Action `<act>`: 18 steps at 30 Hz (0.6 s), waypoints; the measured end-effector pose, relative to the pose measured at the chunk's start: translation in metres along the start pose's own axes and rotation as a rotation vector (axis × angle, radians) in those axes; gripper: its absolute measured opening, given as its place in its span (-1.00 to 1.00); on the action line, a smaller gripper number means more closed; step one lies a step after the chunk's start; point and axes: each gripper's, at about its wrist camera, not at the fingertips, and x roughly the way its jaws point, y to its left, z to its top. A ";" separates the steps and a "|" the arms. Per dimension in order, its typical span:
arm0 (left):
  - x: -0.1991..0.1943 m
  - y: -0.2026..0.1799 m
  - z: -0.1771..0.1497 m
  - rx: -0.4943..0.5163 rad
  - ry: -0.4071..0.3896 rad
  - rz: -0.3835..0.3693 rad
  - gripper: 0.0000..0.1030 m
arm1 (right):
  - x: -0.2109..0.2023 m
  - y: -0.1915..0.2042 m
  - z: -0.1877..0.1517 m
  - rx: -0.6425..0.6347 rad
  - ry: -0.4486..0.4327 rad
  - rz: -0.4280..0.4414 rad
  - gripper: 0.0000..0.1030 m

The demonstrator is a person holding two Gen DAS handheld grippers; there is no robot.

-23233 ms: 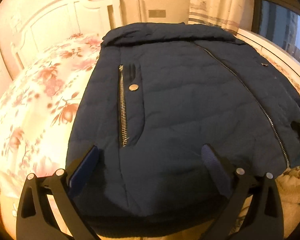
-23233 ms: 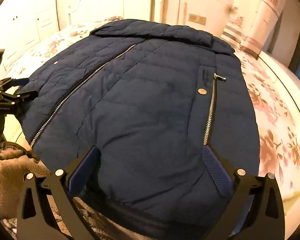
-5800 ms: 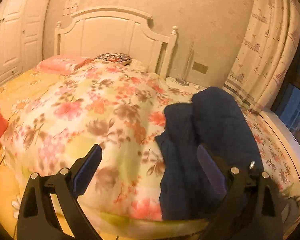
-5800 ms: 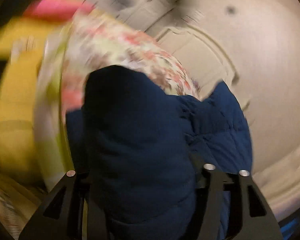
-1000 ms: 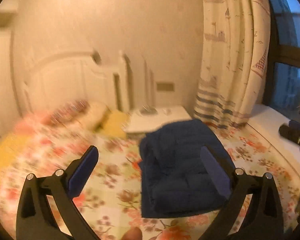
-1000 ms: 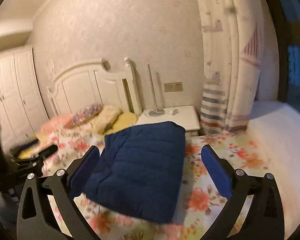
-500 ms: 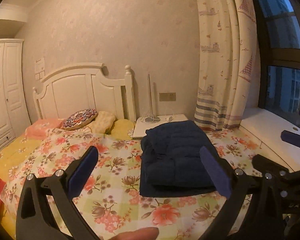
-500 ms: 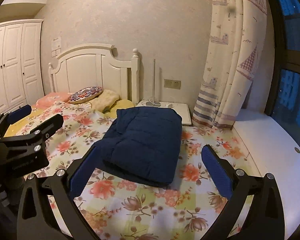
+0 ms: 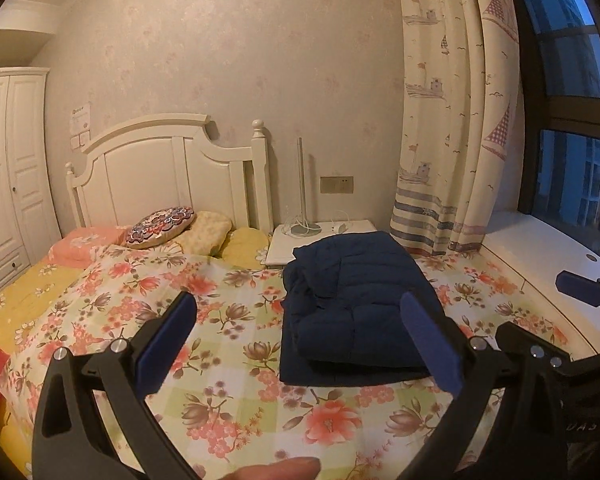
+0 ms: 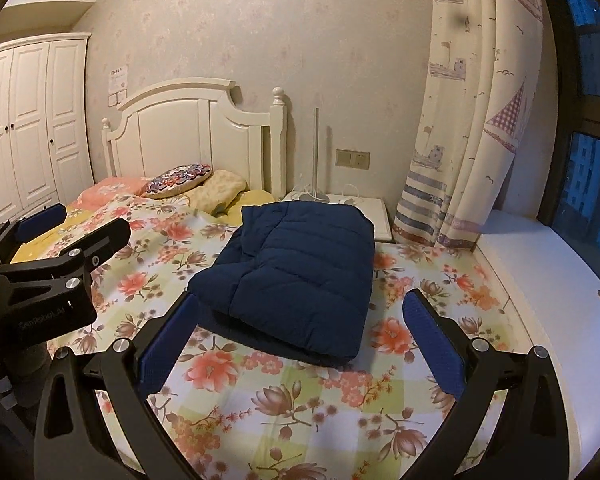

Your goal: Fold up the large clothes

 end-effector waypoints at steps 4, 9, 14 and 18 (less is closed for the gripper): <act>0.002 0.000 -0.002 0.005 0.006 -0.005 0.96 | -0.001 -0.001 0.000 0.002 -0.007 0.003 0.90; 0.003 0.000 -0.004 0.008 0.011 -0.005 0.96 | -0.001 -0.001 0.000 0.004 -0.006 0.002 0.90; 0.005 0.001 -0.006 0.008 0.016 -0.003 0.96 | -0.001 -0.001 0.000 0.004 -0.006 0.002 0.90; 0.004 0.002 -0.006 0.006 0.020 -0.004 0.96 | -0.001 -0.001 -0.001 0.003 -0.009 0.004 0.90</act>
